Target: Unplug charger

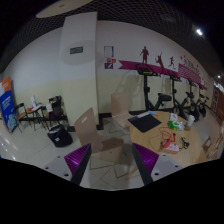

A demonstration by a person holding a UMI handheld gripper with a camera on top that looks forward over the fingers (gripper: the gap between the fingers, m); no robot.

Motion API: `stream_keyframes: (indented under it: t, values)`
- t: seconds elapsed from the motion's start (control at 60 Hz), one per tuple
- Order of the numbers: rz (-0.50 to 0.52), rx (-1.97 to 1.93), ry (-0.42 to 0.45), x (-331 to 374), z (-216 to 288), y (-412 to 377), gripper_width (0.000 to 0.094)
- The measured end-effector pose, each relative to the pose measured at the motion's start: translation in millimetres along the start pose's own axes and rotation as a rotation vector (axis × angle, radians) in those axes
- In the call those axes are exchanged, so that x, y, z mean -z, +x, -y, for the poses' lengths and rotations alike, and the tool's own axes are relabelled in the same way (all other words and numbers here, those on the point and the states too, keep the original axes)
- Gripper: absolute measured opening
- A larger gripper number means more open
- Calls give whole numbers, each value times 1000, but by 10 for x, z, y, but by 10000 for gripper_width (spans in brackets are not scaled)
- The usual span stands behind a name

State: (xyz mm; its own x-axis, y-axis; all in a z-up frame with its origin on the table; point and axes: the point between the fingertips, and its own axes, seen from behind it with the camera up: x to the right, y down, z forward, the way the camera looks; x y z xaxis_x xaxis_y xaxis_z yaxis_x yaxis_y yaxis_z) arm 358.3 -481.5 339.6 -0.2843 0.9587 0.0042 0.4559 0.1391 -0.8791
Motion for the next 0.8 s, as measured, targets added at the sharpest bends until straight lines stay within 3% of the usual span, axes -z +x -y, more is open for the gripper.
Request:
stream_keyframes:
  t: [0.267, 0.633, 0.8]
  values:
    - [-120, -45, -21, -97, -94, 365, 856]
    - [-398, -177, -82, -18, -722, 1790, 860]
    - [-478, -190, -58, -107, -885, 2347, 862]
